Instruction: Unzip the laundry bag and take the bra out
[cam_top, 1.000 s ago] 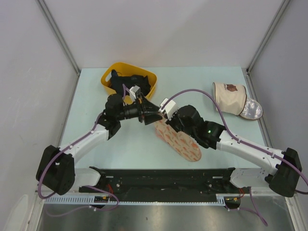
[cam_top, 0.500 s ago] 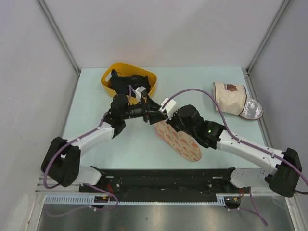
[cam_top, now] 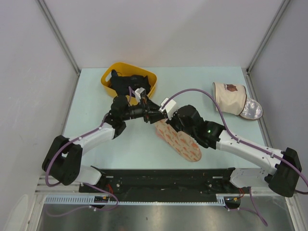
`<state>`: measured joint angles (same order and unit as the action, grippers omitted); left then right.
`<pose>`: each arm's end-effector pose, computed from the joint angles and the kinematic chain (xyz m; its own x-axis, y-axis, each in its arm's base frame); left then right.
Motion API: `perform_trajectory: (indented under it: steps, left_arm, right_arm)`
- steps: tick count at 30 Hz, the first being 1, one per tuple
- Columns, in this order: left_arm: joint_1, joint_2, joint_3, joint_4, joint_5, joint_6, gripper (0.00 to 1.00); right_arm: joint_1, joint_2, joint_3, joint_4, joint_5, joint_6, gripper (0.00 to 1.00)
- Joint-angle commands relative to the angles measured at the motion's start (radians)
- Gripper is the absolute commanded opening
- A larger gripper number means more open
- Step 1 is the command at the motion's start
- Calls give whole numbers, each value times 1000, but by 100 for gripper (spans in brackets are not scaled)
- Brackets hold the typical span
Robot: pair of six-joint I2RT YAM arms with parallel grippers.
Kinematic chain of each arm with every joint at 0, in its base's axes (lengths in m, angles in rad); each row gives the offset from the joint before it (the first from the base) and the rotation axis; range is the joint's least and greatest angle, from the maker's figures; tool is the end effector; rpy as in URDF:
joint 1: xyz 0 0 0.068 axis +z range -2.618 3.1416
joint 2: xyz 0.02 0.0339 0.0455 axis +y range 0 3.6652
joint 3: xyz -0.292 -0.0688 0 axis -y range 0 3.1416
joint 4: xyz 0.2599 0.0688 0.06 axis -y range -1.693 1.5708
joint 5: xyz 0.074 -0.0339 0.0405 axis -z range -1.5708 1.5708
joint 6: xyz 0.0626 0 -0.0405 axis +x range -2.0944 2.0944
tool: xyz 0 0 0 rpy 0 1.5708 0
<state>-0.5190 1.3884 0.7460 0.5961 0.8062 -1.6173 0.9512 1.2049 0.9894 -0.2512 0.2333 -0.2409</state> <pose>0.2626 -0.2021 0.2876 -0.9664 -0.2443 0.0798 -0.0852 0.0116 -0.9963 0.1876 0.2380 0.3285 -0.0934 -0.5306 -0.8425 -0.7151 0.6245 -0.3141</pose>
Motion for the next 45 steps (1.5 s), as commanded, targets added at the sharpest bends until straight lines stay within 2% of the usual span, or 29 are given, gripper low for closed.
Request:
perform_trajectory:
  steps: [1,6,10,13,19,25,28,33,38,45]
  left_arm:
    - [-6,3,32,-42,-2,49,42]
    - [-10,4,32,-70,2,76,40]
    - [-10,4,33,-88,-2,86,33]
    - [-10,4,35,-91,-6,88,24]
    - [-10,8,46,-122,-6,106,0]
    - [-10,-12,46,-119,-9,111,0]
    - [10,-17,61,-211,-2,163,0]
    - [99,-57,13,-168,14,161,0]
    - [201,-91,50,-338,17,276,0]
    - [297,-129,39,-415,31,375,0]
  right_arm:
    - [-3,4,2,62,26,-5,0]
    - [-3,4,3,58,26,-5,0]
    - [-3,4,2,53,24,-3,0]
    - [-2,2,3,53,26,-5,0]
    - [-3,1,3,49,29,-17,0]
    - [-6,19,2,30,49,-21,0]
    - [-12,25,2,17,57,-26,0]
    - [-19,19,-11,21,37,-21,0]
    - [-23,-27,-44,33,14,-28,0]
    - [-52,-168,-96,41,-64,-3,0]
